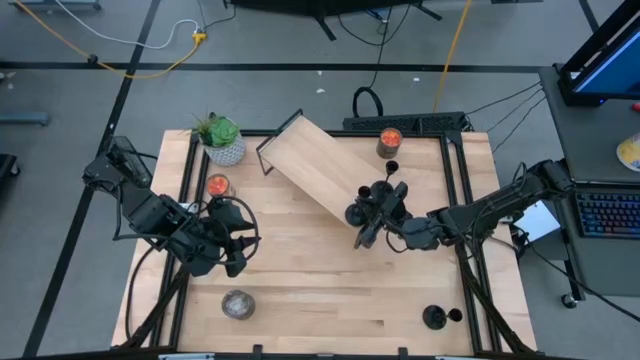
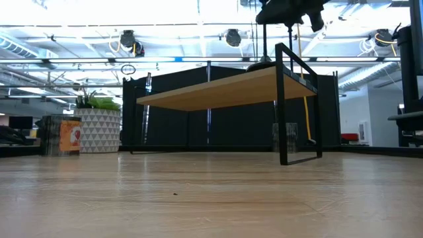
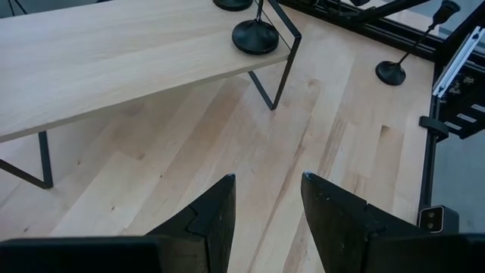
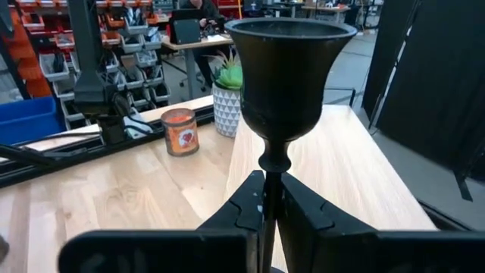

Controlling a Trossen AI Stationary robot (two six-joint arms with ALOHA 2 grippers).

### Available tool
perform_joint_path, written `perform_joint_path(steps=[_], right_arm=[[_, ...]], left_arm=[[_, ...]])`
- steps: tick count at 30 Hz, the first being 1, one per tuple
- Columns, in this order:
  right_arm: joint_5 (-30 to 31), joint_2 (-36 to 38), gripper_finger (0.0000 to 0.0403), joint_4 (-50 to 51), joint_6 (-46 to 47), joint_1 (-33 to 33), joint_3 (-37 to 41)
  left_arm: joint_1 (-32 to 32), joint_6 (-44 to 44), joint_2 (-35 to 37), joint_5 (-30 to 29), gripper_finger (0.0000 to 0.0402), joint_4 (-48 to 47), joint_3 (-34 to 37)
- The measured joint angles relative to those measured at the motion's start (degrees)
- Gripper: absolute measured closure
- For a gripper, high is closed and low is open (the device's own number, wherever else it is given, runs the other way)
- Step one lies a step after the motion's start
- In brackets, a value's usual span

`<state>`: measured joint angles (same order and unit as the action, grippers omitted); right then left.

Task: Pick & Place candle stick holders
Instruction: Put the left black candle holder on the shelf, then put the black candle holder on the shelf

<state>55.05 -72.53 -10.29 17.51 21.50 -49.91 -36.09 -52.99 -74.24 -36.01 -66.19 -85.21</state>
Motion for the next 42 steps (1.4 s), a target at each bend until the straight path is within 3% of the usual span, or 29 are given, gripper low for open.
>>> perform_joint_path(steps=[18, 28, 42], right_arm=[[0.3, 0.1, 0.0310, -0.1, -2.1, 0.1, 0.0], [0.6, 4.5, 0.0307, 1.9, -3.6, 2.9, 0.0], [-1.0, 12.6, 0.0310, 16.6, 7.4, 12.3, 0.0]], left_arm=[[0.0, -0.1, 0.0, -0.1, 0.0245, 0.0, 0.0], [0.0, 0.0, 0.0, -0.1, 0.0245, 0.0, 0.0], [0.0, 0.4, 0.0, -0.1, 0.0245, 0.0, 0.0]])
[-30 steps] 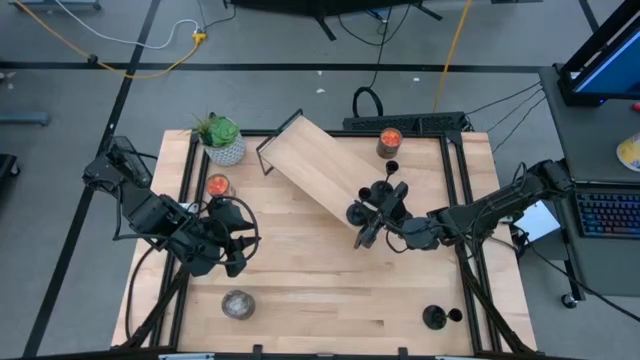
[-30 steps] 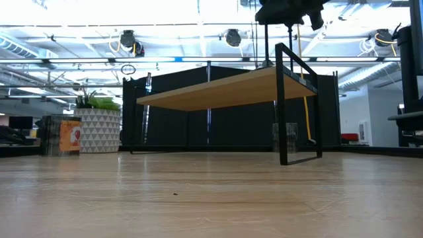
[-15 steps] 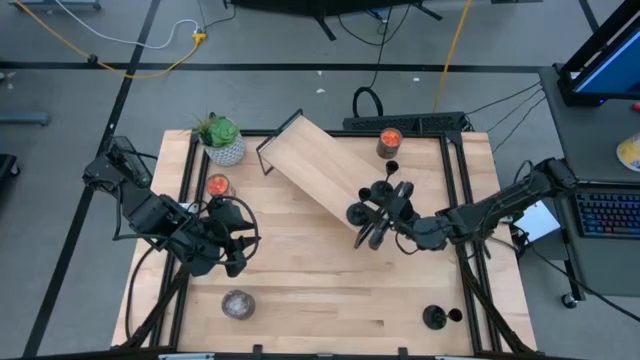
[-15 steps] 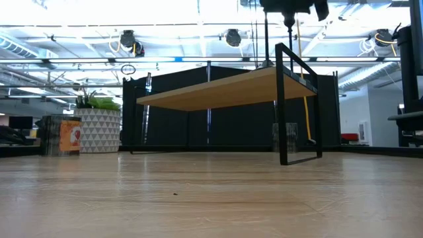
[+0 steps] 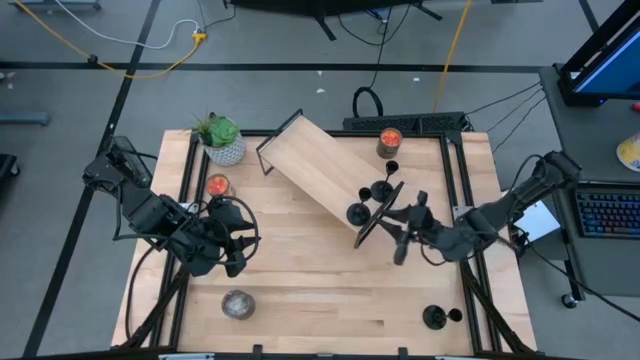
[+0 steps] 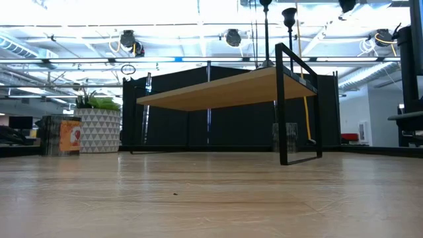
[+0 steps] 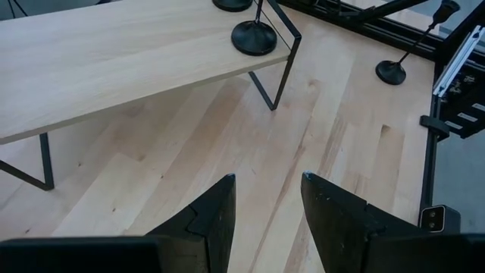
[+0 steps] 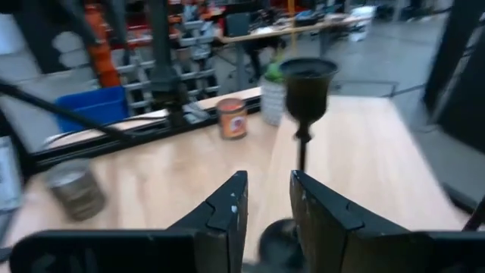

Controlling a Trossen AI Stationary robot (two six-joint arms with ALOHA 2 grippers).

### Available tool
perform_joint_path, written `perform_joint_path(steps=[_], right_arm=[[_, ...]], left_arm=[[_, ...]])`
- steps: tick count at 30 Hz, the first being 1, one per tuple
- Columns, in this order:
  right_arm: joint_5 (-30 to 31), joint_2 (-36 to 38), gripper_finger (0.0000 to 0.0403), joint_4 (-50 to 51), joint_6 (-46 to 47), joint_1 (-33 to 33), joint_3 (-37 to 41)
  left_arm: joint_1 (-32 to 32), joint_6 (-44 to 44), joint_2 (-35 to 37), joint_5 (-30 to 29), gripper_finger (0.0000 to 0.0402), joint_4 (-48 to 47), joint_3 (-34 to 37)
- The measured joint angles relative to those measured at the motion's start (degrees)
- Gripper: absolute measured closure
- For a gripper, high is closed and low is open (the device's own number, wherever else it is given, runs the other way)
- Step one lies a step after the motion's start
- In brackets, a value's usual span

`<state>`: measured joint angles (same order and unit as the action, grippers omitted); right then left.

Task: Pick & Place candle stick holders
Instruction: Put the black candle holder on the shelf

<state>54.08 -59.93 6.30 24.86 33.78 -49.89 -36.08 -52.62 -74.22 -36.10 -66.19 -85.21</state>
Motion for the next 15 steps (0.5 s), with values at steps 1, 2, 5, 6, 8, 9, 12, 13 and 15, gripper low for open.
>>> perform_joint_path(steps=[1, 2, 5, 6, 8, 9, 12, 13, 15], right_arm=[[-0.7, 0.7, 0.0310, 0.7, 0.7, 0.7, 0.0], [-2.2, 1.4, 0.0310, 1.2, 1.6, 1.3, 0.0], [-6.7, 3.9, 0.0310, 3.1, 4.5, 3.0, 0.0], [-8.5, 4.7, 0.0310, 3.5, 5.5, 3.5, 0.0], [-12.8, 6.5, 0.0310, 4.6, 7.1, 4.6, 0.0], [-15.1, 7.5, 0.0310, 5.5, 8.1, 5.0, 0.0], [-23.6, 11.2, 0.0310, 9.7, 13.8, 6.1, 0.0], [-26.8, 12.4, 0.0310, 11.7, 16.5, 6.4, 0.0], [-33.9, 14.7, 0.0310, 16.1, 22.4, 6.8, 0.0]], left_arm=[[0.0, 0.0, 0.0, 0.0, 0.0245, 0.0, 0.0], [0.0, 0.0, 0.0, -0.1, 0.0245, 0.3, 0.2], [0.0, 0.7, 0.0, -0.9, 0.0245, 2.3, 1.8], [0.0, 1.1, 0.0, -1.0, 0.0245, 3.5, 2.5], [0.0, 1.7, 0.0, -1.0, 0.0245, 5.9, 4.2], [0.0, 2.0, 0.0, -1.0, 0.0245, 7.3, 5.2], [0.0, 2.2, 0.0, -1.0, 0.0245, 10.5, 8.1], [0.0, 1.6, 0.0, -1.0, 0.0245, 11.5, 8.8], [0.1, 0.0, 0.0, -1.0, 0.0245, 13.0, 10.0]])
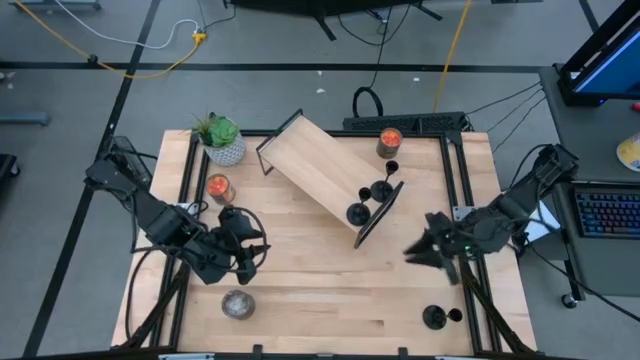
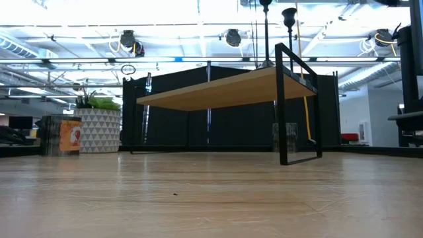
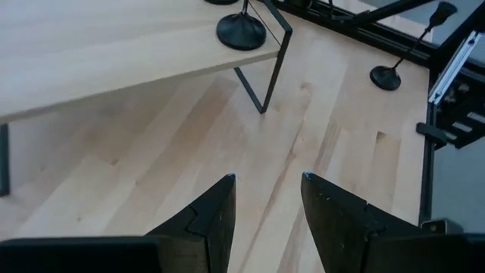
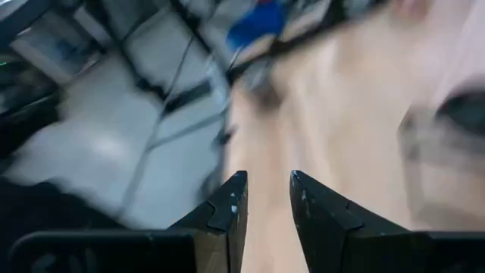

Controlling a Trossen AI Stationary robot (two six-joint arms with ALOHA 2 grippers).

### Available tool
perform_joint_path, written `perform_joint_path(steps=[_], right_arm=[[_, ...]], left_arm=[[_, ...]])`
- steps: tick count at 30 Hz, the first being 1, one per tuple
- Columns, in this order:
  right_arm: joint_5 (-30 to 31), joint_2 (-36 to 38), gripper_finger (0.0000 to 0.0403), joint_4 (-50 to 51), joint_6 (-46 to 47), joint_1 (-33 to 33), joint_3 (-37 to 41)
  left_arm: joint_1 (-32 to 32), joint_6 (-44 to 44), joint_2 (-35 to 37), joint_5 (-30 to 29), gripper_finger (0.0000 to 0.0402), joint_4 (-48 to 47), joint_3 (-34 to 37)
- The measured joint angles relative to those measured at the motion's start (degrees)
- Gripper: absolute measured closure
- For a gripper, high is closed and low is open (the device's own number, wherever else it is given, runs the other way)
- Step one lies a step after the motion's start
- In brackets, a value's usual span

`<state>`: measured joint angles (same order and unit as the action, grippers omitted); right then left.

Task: Pick & Place candle stick holders
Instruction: Put the black candle holder on the shelf

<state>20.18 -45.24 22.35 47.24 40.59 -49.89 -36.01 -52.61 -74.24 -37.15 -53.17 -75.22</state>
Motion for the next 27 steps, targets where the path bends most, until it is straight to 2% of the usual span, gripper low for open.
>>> perform_joint_path(steps=[7, 10, 14, 19, 27], right_arm=[[-31.4, 5.3, 0.0310, 12.8, 24.2, 0.1, 0.0], [-40.4, 6.3, 0.0310, 15.8, 29.6, 0.1, 0.0], [-44.5, 8.0, 0.0310, 17.5, 32.4, 0.1, 0.0], [-44.3, 10.9, 0.0310, 17.4, 34.6, 0.1, 0.0], [-42.0, 11.7, 0.0310, 15.6, 31.1, 0.1, 0.0]], left_arm=[[0.0, -6.9, 0.0, -2.0, 0.0245, 0.5, 0.8], [0.0, -10.2, 0.0, -1.9, 0.0245, 0.8, 0.8], [0.0, -15.6, 0.0, -1.9, 0.0245, 1.0, 0.8], [0.0, -21.1, 0.0, -1.9, 0.0245, 1.0, 0.8], [0.0, -21.6, 0.0, -1.9, 0.0245, 1.5, 0.8]])
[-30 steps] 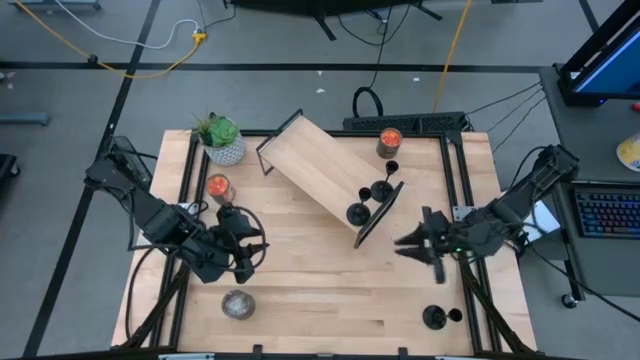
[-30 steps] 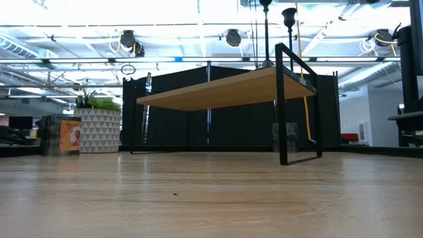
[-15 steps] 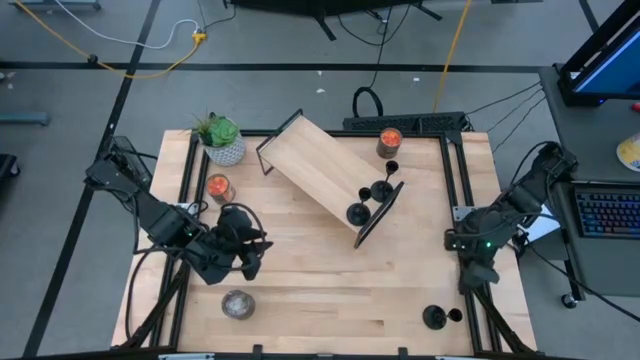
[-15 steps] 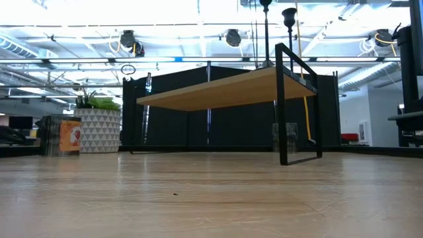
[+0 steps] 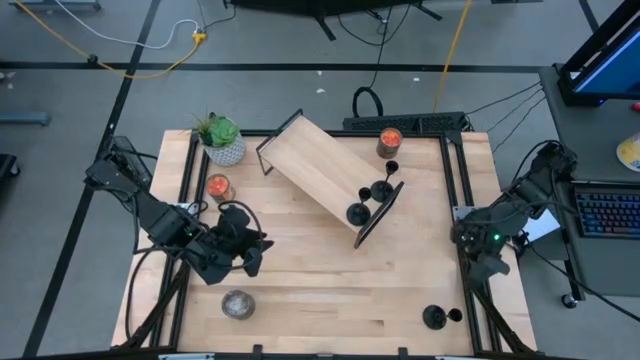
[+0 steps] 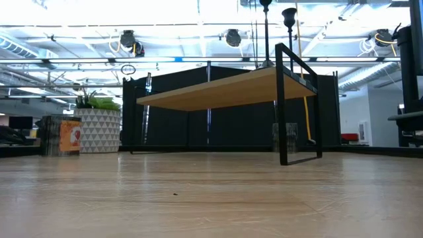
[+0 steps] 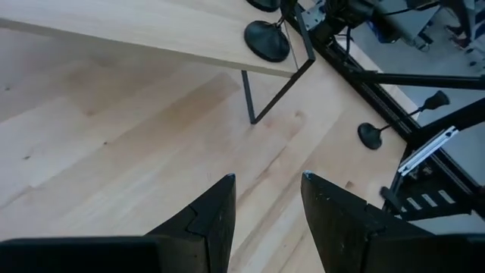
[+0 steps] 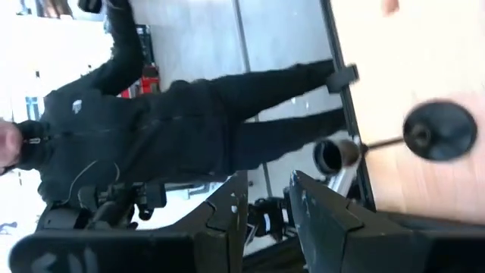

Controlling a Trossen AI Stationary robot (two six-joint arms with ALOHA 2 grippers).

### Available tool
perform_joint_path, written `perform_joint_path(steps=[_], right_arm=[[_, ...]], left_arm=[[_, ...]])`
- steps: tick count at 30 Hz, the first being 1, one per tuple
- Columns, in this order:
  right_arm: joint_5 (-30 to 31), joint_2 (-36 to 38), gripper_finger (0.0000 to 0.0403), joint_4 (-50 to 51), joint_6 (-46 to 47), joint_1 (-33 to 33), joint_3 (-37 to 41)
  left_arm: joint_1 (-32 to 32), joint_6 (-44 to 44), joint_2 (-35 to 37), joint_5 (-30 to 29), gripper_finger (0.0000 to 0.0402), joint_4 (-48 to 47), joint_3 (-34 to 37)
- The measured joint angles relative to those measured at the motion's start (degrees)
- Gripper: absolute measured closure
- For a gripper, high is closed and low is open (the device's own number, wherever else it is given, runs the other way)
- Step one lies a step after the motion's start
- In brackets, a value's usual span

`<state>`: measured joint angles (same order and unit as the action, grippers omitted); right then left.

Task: Pick & Place candle stick holders
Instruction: Put the black candle holder on the shelf

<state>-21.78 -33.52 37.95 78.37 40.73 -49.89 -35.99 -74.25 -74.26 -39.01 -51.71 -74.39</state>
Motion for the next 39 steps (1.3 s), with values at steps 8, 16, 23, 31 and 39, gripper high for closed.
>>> perform_joint_path(steps=[8, 16, 23, 31, 39], right_arm=[[4.0, 0.0, 0.0309, -0.6, -4.3, 1.0, 0.0], [3.8, -4.1, 0.0310, -8.9, -5.6, 6.0, 0.0], [4.0, -7.0, 0.0310, -10.8, -1.0, 9.2, -0.1], [16.1, -9.9, 0.0310, -11.0, 0.5, 13.4, -5.8], [27.2, -15.2, 0.0310, -6.3, 4.1, 17.1, -12.1]], left_arm=[[-1.0, 21.3, 0.0, -0.1, 0.0245, 8.5, 0.0], [-5.7, 26.7, 0.9, -4.8, 0.0245, 17.8, 5.4], [-6.0, 36.8, 6.1, 0.0, 0.0245, 43.4, 20.8], [-0.8, 44.7, 17.2, 10.9, 0.0245, 57.3, 35.8], [-0.3, 49.0, 31.8, 15.2, 0.0245, 54.4, 43.2]])
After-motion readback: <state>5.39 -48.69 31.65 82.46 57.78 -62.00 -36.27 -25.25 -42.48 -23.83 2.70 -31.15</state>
